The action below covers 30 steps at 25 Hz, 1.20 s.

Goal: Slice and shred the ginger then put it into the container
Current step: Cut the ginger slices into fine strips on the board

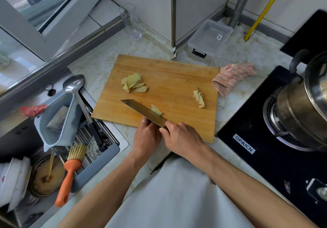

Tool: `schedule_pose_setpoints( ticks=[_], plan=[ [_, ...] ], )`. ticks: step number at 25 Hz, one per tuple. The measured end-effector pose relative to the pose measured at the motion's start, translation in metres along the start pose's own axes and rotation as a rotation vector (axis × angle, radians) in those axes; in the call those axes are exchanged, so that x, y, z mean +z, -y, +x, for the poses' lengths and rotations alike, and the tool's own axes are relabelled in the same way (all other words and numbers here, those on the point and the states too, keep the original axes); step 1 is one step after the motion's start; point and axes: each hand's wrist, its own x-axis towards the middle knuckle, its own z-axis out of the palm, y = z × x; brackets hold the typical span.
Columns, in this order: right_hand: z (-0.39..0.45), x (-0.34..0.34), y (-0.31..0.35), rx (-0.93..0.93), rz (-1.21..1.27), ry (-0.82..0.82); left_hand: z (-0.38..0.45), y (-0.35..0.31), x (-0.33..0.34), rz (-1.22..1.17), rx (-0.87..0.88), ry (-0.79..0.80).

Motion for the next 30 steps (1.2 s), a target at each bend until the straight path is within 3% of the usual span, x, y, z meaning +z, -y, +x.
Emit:
schedule_pose_setpoints(
  ticks=[16,20,30],
  plan=[
    [0.003,-0.002,0.001,0.014,0.046,-0.002,-0.004,-0.001,0.003,0.007,-0.019,0.004],
    [-0.008,-0.004,-0.002,0.017,0.019,0.0,-0.008,0.008,0.014,0.107,-0.044,0.059],
    [-0.002,-0.002,0.0,-0.004,0.028,-0.015,-0.01,-0.002,0.008,0.168,-0.106,0.011]
  ],
)
